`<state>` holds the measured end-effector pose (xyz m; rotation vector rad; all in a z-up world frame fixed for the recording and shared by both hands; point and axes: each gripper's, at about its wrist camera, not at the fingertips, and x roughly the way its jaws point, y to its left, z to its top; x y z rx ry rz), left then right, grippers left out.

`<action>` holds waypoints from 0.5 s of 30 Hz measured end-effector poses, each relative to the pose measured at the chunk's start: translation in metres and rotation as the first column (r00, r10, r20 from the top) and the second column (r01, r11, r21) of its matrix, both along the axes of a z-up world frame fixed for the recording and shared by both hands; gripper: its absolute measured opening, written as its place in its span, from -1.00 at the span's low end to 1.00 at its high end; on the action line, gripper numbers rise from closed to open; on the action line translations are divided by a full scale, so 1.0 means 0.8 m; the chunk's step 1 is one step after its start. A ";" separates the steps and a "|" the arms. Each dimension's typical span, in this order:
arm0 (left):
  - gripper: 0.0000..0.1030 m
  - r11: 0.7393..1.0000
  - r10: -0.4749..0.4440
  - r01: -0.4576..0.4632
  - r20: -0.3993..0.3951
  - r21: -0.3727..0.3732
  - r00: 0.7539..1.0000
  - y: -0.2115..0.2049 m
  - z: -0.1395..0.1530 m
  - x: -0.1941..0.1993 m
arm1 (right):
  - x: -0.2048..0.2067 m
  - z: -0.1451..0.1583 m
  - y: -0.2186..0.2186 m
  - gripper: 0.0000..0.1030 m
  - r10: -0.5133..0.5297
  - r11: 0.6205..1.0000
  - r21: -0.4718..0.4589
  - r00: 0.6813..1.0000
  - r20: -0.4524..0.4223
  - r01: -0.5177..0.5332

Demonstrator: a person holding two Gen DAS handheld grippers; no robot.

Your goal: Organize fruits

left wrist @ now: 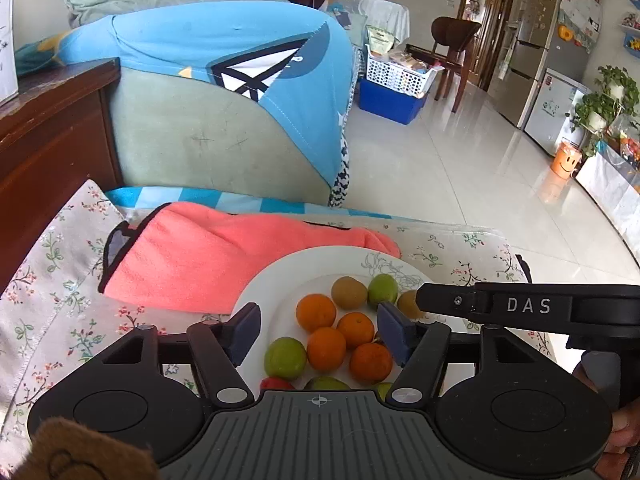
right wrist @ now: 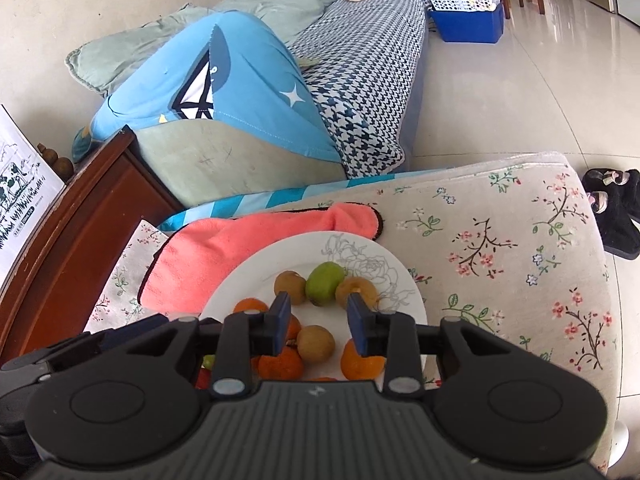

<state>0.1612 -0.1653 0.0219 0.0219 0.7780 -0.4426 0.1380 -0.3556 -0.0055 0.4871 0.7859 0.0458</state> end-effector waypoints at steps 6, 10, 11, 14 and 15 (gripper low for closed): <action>0.64 1.000 0.027 -0.026 -0.025 0.011 0.999 0.003 0.003 -0.002 | -0.006 0.010 0.002 -0.17 -0.012 1.000 0.007 1.000 0.011 0.012; 0.74 0.999 0.029 -0.029 -0.036 0.021 0.999 0.006 0.007 -0.009 | -0.016 0.021 0.006 0.00 -0.021 1.000 -0.012 1.000 0.014 0.021; 0.75 0.999 0.029 -0.028 -0.037 0.023 0.999 0.006 0.008 -0.011 | -0.018 0.024 0.007 0.06 -0.022 1.000 -0.021 1.000 0.015 0.022; 0.79 0.999 0.032 -0.031 -0.038 0.038 0.999 0.009 0.011 -0.017 | -0.024 0.029 0.013 0.17 -0.023 0.998 -0.055 1.000 0.013 0.024; 0.80 0.998 0.035 -0.033 -0.039 0.044 0.999 0.010 0.012 -0.019 | -0.026 0.031 0.014 0.20 -0.027 0.998 -0.061 1.000 0.009 0.027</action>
